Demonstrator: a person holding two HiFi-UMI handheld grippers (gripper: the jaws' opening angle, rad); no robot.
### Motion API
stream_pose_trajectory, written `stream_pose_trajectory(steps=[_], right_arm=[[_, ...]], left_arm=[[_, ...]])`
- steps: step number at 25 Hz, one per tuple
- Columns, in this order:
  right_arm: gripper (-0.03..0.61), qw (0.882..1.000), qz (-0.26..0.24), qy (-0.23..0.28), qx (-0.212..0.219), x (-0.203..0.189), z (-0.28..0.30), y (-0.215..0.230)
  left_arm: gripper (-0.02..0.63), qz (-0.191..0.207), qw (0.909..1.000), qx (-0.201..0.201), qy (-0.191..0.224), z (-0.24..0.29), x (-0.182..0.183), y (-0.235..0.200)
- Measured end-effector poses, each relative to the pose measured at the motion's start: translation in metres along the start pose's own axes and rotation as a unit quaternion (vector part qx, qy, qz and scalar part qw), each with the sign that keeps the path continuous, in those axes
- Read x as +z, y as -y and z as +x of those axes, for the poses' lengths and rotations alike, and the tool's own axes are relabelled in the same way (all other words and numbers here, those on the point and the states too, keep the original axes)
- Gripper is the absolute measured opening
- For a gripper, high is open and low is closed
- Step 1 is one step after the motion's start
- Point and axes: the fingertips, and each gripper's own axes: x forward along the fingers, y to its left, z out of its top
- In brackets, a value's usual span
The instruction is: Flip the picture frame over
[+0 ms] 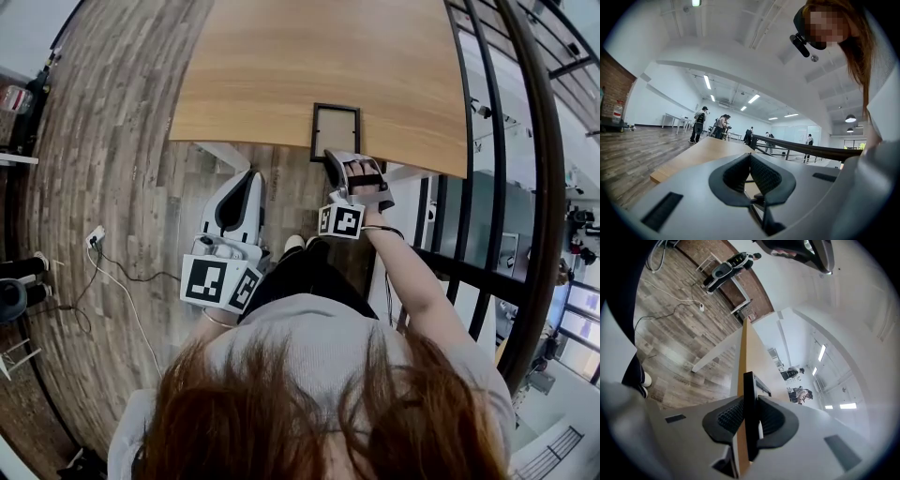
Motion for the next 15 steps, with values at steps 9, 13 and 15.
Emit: stream_pose_trajectory(steps=[9, 13, 15], right_arm=[[0.083, 0.999, 0.034, 0.01, -0.004, 0.009, -0.004, 0.021], [0.083, 0.997, 0.067, 0.026, -0.008, 0.014, -0.01, 0.033], [0.083, 0.989, 0.139, 0.043, -0.018, 0.017, -0.014, 0.048]], left_arm=[[0.006, -0.002, 0.9999, -0.009, 0.007, 0.006, 0.005, 0.004], [0.006, -0.006, 0.9999, -0.011, 0.005, 0.007, 0.004, 0.003], [0.006, -0.009, 0.9999, -0.012, 0.005, 0.008, 0.003, 0.004]])
